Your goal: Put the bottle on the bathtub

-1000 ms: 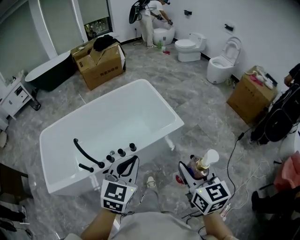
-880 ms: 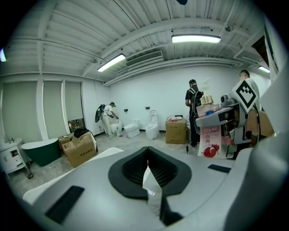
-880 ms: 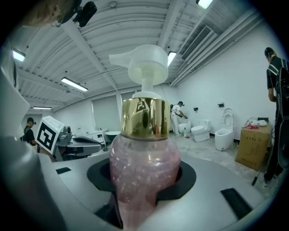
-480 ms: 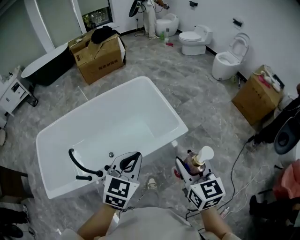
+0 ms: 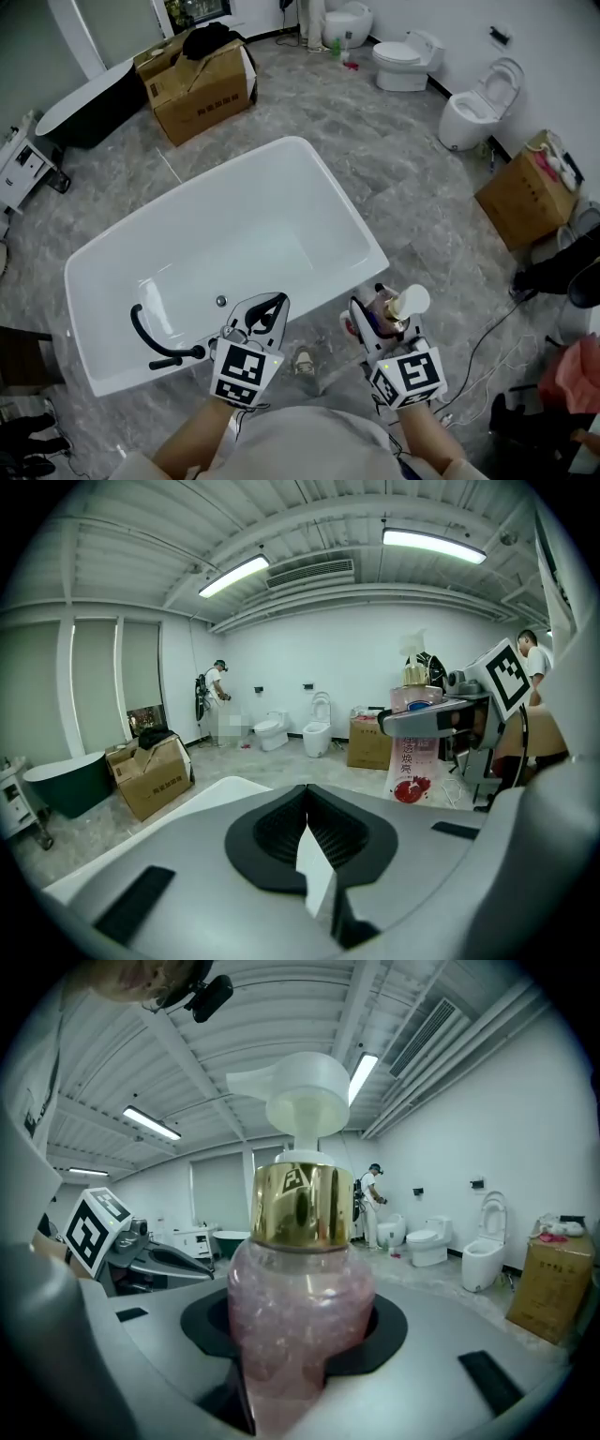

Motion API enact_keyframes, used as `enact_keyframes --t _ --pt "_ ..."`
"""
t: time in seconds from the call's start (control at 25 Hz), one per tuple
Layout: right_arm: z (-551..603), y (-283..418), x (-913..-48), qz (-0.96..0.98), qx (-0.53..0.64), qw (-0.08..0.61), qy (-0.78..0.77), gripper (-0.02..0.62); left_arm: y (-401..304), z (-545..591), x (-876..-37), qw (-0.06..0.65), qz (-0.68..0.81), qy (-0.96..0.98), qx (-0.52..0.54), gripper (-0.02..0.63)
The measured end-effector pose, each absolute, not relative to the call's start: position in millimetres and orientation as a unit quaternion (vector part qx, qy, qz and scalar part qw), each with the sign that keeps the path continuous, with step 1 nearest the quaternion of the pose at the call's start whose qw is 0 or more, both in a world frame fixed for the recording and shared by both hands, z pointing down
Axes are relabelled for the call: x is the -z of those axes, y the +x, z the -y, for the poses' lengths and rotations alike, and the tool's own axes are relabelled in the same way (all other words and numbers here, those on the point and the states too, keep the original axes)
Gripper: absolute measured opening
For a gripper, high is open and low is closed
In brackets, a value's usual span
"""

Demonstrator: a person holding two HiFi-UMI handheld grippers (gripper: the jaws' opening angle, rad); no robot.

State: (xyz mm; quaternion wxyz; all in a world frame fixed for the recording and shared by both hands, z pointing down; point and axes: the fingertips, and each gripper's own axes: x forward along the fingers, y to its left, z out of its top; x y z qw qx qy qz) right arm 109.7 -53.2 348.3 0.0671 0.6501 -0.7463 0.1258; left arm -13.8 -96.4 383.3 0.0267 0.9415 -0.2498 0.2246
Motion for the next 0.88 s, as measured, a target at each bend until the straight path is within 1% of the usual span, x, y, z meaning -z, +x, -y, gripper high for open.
enact_keyframes --t 0.32,0.68,0.76,0.88 --pt "101 121 -387 0.759 -0.105 0.071 0.639 0.219 -8 127 -420 0.051 0.277 0.930 -0.236 0.020" --pt "141 131 -449 0.787 -0.111 0.094 0.600 0.219 1 153 -465 0.063 0.326 0.906 -0.262 0.020" --pt "148 131 -461 0.801 -0.110 0.103 0.579 0.219 5 158 -473 0.074 0.342 0.899 -0.263 0.020" --pt "156 136 -481 0.820 -0.117 0.111 0.549 0.219 14 161 -488 0.109 0.367 0.887 -0.258 0.020"
